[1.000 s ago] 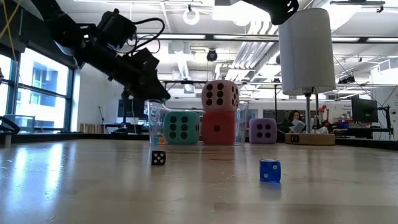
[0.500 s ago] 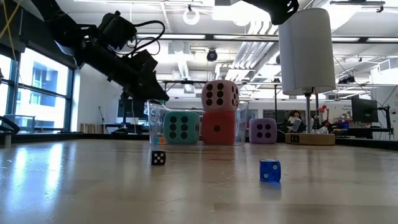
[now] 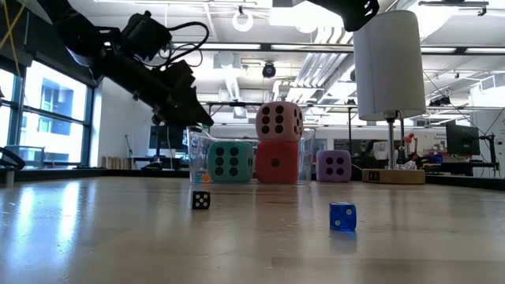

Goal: Pick & Place Dice
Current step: Put the small green dice into the transparent bin, then put the small light blue dice into the transparent bin

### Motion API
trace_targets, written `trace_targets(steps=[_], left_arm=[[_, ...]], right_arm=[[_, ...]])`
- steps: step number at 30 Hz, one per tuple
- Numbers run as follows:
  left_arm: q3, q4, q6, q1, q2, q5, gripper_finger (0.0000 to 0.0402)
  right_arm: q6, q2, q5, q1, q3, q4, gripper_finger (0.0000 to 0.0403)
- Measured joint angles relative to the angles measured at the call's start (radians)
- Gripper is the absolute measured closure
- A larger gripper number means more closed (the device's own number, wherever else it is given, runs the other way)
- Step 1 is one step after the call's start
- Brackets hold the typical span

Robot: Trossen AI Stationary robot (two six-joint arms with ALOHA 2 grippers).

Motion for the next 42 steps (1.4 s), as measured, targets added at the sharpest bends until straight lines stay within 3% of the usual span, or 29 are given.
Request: trace_targets(steps=[16,31,36,42], left_arm=[[-0.001,-0.064,0.107,-0.057,-0.040,0.001,0.0098],[-0.002,-0.132,0.126,-0.072,-0.207,0.009,0.0098],[0.000,-0.173,0.117,-0.127,-0.279,0.113,0.0098],[0.000,-0.237,0.001,-0.207,-0.294,0.219,0.0098]], right_arm=[[0.000,0.000,0.000,0.000,0.000,0.000,0.0007],[0.000,0.000,0.000,0.000,0.000,0.000,0.0007],[0.000,0.000,0.000,0.000,0.000,0.000,0.0007],[0.000,0.000,0.000,0.000,0.000,0.000,0.0007]])
